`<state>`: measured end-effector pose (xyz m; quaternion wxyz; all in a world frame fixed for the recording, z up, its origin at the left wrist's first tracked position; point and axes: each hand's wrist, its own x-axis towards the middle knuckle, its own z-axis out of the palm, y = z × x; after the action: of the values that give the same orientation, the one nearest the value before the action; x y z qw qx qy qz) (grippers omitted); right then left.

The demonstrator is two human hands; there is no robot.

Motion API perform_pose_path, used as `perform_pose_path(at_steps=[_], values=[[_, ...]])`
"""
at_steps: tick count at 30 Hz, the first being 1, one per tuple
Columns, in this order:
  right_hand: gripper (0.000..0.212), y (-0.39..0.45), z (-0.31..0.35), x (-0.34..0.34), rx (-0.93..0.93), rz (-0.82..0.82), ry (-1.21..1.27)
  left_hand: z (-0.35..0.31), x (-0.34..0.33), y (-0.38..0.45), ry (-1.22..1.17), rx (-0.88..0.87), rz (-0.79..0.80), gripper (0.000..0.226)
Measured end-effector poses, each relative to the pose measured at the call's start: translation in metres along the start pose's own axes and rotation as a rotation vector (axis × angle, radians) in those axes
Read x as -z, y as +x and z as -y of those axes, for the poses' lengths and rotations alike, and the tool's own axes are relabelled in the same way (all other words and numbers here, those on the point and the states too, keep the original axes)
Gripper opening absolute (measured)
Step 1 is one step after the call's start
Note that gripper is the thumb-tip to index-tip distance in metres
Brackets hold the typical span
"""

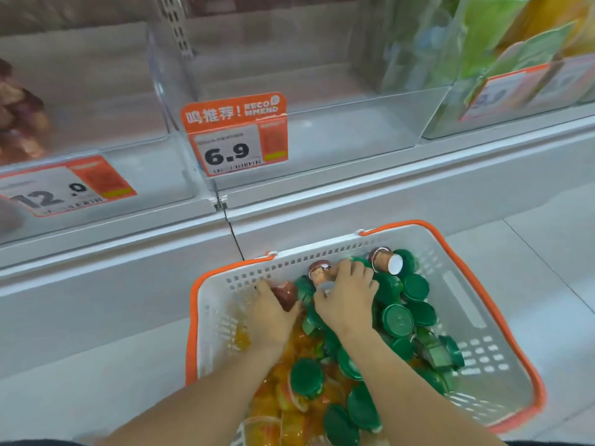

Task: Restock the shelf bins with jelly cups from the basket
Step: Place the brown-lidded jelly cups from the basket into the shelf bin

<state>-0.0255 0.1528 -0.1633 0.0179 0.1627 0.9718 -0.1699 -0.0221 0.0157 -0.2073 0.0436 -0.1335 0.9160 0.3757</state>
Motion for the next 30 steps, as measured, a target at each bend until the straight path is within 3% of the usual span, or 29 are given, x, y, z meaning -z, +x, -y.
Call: perform_pose_path(at_steps=[4, 8, 11, 15, 18, 21, 24, 27, 30], values=[[0.063, 0.009, 0.008, -0.009, -0.029, 0.009, -0.031, 0.003, 0.005, -0.003, 0.029, -0.060, 0.075, 0.057], [0.084, 0.021, 0.018, -0.018, -0.029, 0.123, -0.114, 0.002, 0.032, -0.006, 0.058, -0.106, 0.193, 0.057], [0.076, 0.021, 0.022, -0.023, -0.044, 0.106, -0.141, 0.001, 0.057, -0.009, 0.004, -0.057, 0.355, 0.055], [0.070, 0.011, 0.031, -0.015, 0.032, 0.124, -0.125, -0.001, 0.101, -0.018, -0.133, 0.004, 0.457, 0.073], [0.063, 0.011, 0.044, 0.007, 0.081, 0.227, 0.029, -0.012, 0.144, -0.023, -0.077, -0.040, 0.549, 0.058], [0.046, 0.011, 0.065, 0.049, 0.069, 0.454, 0.217, -0.029, 0.194, -0.032, 0.059, -0.106, 0.651, 0.045], [0.029, -0.001, 0.092, 0.097, 0.121, 0.875, 0.414, -0.048, 0.245, -0.047, 0.211, -0.200, 0.691, 0.033], [0.041, -0.021, 0.128, 0.142, 0.251, 1.184, 0.606, -0.064, 0.290, -0.065, 0.198, -0.237, 0.650, 0.027], [0.048, -0.034, 0.167, 0.186, 0.423, 1.248, 0.766, -0.076, 0.329, -0.075, -0.032, -0.246, 0.532, 0.022]])
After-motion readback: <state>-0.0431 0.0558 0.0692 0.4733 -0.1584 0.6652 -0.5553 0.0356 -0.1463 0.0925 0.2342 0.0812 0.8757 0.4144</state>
